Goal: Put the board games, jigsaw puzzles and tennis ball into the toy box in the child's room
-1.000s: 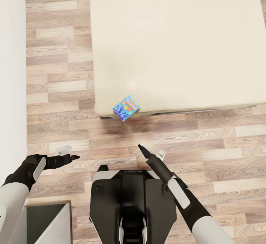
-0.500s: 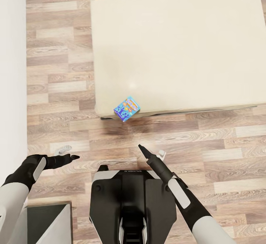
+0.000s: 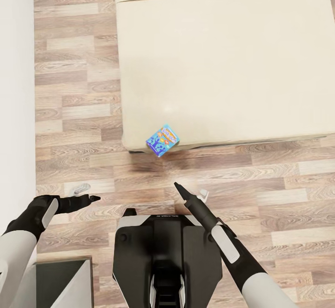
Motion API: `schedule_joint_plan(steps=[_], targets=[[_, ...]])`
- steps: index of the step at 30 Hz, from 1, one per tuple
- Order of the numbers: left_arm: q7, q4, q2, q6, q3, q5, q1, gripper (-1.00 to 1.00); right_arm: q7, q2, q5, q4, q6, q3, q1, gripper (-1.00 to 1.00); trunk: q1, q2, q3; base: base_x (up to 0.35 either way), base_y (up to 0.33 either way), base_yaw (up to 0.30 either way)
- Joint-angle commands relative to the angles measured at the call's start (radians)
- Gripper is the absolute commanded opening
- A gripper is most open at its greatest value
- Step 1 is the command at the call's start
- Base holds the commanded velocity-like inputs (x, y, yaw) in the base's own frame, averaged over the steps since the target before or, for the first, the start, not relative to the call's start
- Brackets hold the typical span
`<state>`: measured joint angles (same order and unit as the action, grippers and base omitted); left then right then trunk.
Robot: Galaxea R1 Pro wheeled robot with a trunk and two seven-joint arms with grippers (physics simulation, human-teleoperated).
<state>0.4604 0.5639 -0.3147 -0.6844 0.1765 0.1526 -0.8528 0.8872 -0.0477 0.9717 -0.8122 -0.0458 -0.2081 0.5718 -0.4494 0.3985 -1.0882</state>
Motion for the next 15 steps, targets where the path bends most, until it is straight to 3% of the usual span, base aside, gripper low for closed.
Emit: schedule_joint_plan(steps=[1,15], targets=[[0.0,0.001,0.0,-0.008,0.003,0.005,0.0,1.0,0.002,0.0,0.01,0.001,-0.005,-0.002,0.0,1.0,-0.001,0.002,-0.001,0.004,0.004,0.0],[0.0,0.001,0.001,-0.007,0.003,0.005,0.0,1.0,-0.003,-0.001,0.01,0.001,-0.003,-0.002,0.0,1.0,-0.001,0.002,-0.001,0.113,0.082,0.0]])
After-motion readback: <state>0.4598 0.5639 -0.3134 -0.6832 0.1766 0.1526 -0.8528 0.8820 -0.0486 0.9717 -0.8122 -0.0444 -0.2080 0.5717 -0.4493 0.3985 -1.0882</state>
